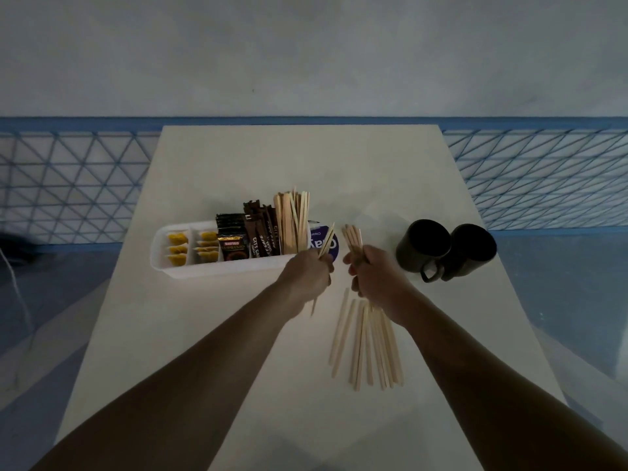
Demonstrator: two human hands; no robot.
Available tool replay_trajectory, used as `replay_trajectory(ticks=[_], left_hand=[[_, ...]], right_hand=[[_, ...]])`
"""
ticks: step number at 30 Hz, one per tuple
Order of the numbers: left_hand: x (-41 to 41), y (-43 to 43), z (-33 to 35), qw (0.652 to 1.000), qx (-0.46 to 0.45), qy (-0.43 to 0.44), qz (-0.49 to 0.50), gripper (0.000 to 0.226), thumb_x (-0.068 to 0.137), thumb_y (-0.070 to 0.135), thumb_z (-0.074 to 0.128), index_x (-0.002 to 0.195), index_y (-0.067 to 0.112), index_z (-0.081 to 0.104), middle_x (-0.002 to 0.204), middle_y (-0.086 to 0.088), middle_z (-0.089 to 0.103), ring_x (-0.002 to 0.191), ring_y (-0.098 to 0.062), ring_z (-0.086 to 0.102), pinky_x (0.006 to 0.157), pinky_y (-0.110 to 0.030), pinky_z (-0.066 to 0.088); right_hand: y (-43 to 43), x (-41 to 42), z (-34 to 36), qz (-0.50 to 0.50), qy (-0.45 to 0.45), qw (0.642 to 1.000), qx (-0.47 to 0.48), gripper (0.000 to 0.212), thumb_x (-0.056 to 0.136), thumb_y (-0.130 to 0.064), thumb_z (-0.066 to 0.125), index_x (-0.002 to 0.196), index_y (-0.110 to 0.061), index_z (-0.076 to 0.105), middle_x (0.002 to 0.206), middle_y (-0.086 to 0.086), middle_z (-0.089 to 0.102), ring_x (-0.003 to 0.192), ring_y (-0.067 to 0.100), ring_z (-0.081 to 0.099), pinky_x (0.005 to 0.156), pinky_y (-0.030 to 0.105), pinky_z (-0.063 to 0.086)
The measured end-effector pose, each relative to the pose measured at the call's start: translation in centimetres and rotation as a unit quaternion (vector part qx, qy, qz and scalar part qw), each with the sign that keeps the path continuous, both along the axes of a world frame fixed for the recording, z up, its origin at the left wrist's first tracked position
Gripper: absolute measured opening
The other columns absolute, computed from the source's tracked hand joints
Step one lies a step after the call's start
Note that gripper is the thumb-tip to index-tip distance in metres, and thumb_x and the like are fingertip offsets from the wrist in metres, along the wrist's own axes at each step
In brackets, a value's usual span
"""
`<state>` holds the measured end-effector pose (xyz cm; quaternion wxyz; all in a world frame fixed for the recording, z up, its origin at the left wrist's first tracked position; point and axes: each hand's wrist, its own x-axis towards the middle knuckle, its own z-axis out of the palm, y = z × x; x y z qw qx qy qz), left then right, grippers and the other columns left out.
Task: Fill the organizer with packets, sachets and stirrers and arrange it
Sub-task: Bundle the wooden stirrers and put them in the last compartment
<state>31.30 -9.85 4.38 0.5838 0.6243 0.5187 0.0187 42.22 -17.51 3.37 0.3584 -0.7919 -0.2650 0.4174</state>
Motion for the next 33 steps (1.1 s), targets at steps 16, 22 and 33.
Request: replay_trajectory(ticks=[16,22,33], left_hand=[[-1.1,7.2,2.1,0.952,0.097,-0.184,0.225,0.018,0.096,0.017,0.056,0.087,0.026,0.068,0.094,-0.003,0.072,0.092,-0.019,0.069,0.088,-0.045,0.057],[-1.0,8.0,0.9,0.943,0.117,-0.163,0.266,0.01,0.096,0.02,0.057,0.096,0.02,0.067,0.094,-0.003,0.071,0.091,-0.017,0.068,0.086,-0.045,0.057],[-0.7,7.0,-1.9,0.956,0.156,-0.083,0.234,0.013,0.094,0.022,0.059,0.101,0.016,0.069,0.091,0.001,0.071,0.089,-0.017,0.068,0.08,-0.041,0.058]], right_hand=[[10.3,-1.3,2.2,-0.092,0.08,0.978,0.169,0.022,0.1,-0.006,0.051,0.093,-0.013,0.071,0.09,0.011,0.075,0.086,0.024,0.074,0.076,0.037,0.057],[11.6,-2.0,0.7,-0.109,0.101,0.972,0.182,0.024,0.099,-0.007,0.051,0.099,-0.013,0.074,0.093,0.008,0.077,0.092,0.027,0.073,0.086,0.047,0.06],[10.7,-2.6,-2.0,-0.044,0.024,0.988,0.145,0.025,0.097,-0.003,0.051,0.104,-0.016,0.072,0.092,0.002,0.075,0.09,0.02,0.072,0.081,0.035,0.06]])
